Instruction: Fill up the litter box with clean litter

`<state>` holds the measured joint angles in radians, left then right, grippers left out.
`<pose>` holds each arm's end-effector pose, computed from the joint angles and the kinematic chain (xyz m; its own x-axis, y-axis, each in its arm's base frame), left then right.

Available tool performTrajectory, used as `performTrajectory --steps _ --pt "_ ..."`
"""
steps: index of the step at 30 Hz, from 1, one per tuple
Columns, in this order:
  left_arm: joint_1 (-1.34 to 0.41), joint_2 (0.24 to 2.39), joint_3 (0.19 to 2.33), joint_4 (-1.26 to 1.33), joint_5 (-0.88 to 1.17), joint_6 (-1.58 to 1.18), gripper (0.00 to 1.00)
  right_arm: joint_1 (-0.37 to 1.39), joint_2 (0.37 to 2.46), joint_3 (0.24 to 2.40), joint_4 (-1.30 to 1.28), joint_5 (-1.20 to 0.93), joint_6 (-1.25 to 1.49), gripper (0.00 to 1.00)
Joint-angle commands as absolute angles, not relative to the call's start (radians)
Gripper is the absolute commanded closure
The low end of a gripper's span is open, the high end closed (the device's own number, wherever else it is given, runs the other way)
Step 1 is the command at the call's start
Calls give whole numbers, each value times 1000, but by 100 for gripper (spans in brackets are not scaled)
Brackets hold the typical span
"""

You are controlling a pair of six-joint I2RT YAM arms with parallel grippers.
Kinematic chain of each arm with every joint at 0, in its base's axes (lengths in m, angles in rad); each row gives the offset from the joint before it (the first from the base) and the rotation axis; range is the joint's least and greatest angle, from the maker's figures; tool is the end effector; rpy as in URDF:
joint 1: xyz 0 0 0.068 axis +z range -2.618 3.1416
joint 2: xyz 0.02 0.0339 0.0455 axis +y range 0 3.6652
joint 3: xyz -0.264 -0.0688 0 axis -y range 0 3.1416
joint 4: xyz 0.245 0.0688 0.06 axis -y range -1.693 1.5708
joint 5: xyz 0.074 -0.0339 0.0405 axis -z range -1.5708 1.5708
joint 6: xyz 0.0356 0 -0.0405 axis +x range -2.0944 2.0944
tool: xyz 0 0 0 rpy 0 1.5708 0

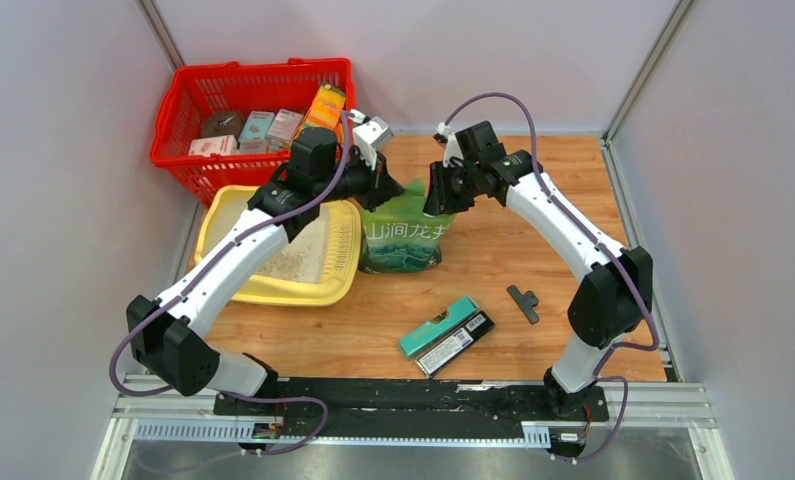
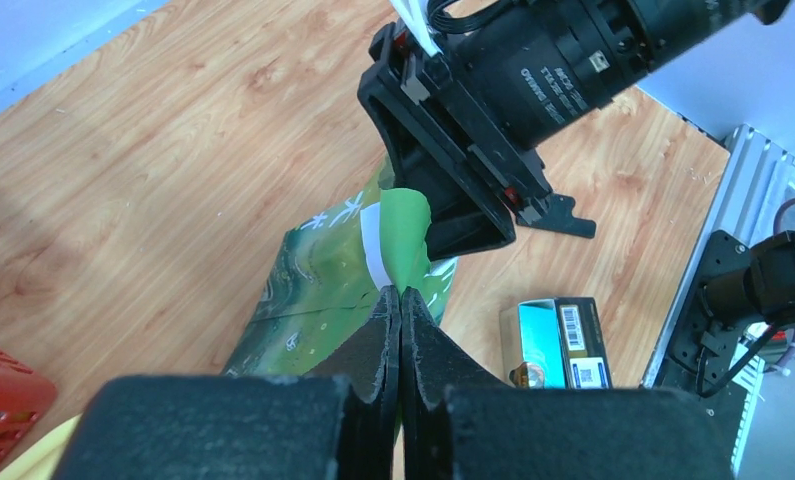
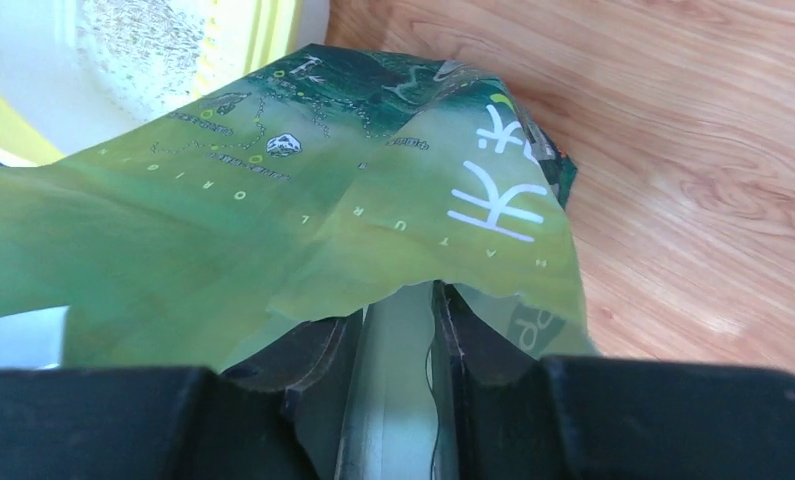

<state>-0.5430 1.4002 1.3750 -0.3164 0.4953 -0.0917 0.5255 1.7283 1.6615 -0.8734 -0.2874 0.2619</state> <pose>0.2660 -0.1803 0.3922 -0.3623 0.1246 -0.9237 0.8082 0.5355 -0.2448 0.3182 0.1962 0.3304 -0.8369 -0.1983 -0.5102 -0.4234 0.8252 0.3738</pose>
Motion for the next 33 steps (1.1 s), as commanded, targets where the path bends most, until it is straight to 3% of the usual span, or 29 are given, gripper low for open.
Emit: performTrajectory --steps 1,9,15,21,33 --pt "-549 1356 1428 -164 537 -106 100 505 1766 1531 -764 -691 417 100" --pt "-551 1329 1447 -293 529 23 100 356 1770 1512 -494 -975 636 100" --pt "-549 1309 1459 -391 506 167 100 250 1769 1531 -428 -1161 676 100" --pt "-549 1302 1476 -501 495 373 100 132 1770 1500 -436 -1224 704 100" --pt "-551 1338 1537 -540 446 451 100 29 1733 1477 -523 -1210 627 100"
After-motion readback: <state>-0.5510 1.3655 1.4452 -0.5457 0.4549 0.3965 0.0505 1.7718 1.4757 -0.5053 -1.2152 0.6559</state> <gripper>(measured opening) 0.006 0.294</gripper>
